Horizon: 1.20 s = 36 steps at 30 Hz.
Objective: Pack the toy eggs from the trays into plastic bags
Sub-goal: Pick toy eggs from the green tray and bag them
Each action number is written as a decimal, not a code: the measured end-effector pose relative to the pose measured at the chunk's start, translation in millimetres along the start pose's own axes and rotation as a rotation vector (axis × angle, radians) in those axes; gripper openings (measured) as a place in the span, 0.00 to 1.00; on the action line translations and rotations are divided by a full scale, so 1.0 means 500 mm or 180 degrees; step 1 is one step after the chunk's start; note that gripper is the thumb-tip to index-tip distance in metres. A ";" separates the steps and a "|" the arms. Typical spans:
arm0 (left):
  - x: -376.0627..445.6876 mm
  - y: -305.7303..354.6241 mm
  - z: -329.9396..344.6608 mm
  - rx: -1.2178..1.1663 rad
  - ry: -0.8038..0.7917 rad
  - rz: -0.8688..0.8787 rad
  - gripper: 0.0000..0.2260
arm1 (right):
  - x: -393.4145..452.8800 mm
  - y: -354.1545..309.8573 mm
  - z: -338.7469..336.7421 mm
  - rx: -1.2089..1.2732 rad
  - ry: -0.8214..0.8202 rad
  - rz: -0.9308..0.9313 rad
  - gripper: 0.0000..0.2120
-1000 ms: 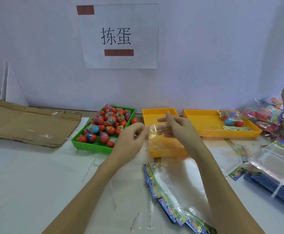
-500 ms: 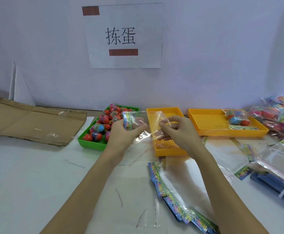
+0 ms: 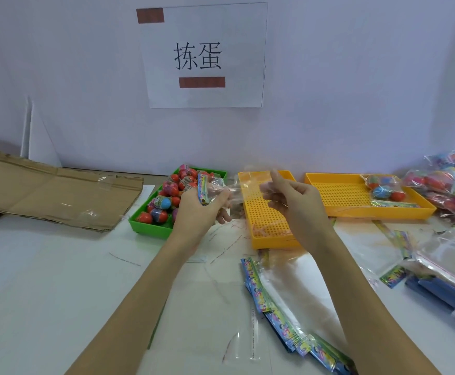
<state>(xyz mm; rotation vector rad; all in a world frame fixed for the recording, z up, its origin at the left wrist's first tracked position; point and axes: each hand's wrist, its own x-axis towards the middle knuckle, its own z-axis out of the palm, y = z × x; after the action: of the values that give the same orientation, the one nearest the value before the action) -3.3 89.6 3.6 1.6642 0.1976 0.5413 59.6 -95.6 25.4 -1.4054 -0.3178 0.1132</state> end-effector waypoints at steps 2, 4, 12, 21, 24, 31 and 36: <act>0.001 -0.001 -0.001 -0.0015 -0.0057 -0.0022 0.09 | -0.004 -0.008 0.001 -0.0134 -0.0272 0.0057 0.25; 0.000 -0.001 0.002 -0.0014 0.0000 -0.0083 0.14 | -0.008 -0.012 0.003 -0.0625 -0.0442 -0.0020 0.35; 0.003 0.012 -0.011 -0.0374 0.0101 -0.0266 0.21 | -0.013 -0.004 0.013 -0.1483 -0.0783 -0.0850 0.07; -0.001 0.014 -0.021 0.0709 -0.0645 0.0492 0.29 | 0.001 0.012 -0.008 -0.0638 -0.0334 -0.0115 0.09; -0.004 0.015 -0.020 0.0633 -0.0501 0.0541 0.19 | 0.003 0.006 -0.011 -0.0625 -0.0328 -0.0088 0.10; 0.001 0.004 -0.009 0.0565 -0.0298 0.0484 0.09 | 0.003 -0.001 -0.017 -0.0371 -0.0166 0.0025 0.10; 0.001 -0.001 -0.003 0.0114 -0.0225 0.0254 0.05 | 0.006 -0.012 -0.030 0.0180 -0.0821 0.0332 0.19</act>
<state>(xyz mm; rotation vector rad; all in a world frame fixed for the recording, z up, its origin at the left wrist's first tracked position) -3.6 91.3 3.1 1.7290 0.0898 0.5405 65.9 -110.1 29.5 -1.3525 -0.4509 0.3884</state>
